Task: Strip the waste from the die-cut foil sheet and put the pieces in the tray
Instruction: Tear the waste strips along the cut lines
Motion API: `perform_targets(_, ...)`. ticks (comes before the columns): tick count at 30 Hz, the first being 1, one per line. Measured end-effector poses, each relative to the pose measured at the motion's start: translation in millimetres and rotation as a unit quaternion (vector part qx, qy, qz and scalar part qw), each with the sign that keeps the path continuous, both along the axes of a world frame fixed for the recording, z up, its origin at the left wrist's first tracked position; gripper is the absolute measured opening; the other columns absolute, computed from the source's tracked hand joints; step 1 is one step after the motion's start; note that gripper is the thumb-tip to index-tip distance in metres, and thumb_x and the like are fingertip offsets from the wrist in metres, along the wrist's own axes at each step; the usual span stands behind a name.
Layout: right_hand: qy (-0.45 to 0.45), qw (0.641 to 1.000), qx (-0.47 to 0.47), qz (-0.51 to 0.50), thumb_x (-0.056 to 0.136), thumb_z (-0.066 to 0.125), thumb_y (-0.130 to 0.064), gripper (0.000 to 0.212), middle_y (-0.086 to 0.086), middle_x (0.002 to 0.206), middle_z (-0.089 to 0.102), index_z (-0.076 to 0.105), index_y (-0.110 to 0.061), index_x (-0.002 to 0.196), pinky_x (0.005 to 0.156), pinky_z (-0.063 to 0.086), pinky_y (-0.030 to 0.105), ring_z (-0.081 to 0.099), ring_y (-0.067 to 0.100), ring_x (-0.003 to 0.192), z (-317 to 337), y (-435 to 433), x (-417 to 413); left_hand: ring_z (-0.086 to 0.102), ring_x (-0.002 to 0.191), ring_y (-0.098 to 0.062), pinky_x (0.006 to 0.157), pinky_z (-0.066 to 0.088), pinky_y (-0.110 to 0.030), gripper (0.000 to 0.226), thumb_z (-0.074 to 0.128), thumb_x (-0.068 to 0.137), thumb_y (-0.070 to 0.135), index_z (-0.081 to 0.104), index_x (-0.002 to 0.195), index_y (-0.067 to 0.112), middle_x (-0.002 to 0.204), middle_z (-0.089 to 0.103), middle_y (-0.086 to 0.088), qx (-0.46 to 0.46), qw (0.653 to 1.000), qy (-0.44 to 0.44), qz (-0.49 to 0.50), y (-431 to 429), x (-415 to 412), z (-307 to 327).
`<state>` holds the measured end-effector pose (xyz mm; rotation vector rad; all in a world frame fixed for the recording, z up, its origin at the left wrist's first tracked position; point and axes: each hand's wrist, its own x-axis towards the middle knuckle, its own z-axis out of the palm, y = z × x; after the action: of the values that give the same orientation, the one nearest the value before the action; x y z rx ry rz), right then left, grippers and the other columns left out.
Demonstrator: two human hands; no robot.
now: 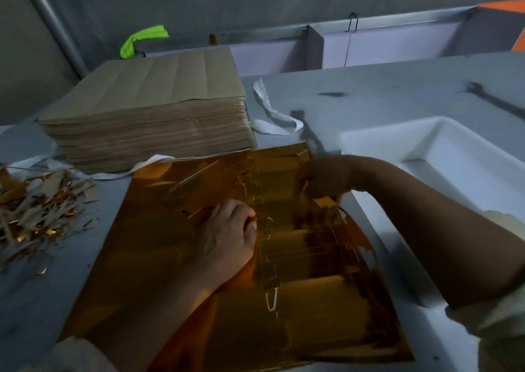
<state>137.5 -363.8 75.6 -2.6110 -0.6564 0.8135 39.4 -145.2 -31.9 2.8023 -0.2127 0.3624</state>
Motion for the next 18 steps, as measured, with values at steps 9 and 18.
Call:
perform_targets(9,0.021,0.878,0.406,-0.252,0.1,0.05,-0.007,0.018,0.007,0.057,0.06,0.067,-0.011,0.104,0.036,0.038,0.022,0.05,0.016,0.043,5.1,-8.8,12.1,0.041,0.11,-0.004,0.091,0.041,-0.024,0.029,0.042,0.096,0.042,0.053,0.12,0.03,0.123,0.045,0.01,-0.007,1.0,0.011,-0.011,2.2,0.8,2.2)
perform_targets(18,0.084,0.69,0.597,-0.401,0.1,0.042,0.003,0.019,0.015,0.09,0.06,0.06,-0.005,0.101,0.053,0.056,0.024,0.07,0.017,0.055,8.7,-15.9,19.8,0.038,0.116,-0.002,0.093,0.034,-0.02,0.026,0.048,0.098,0.042,0.053,0.123,0.034,0.124,0.041,0.015,-0.02,0.998,0.064,-0.011,1.6,2.8,15.2)
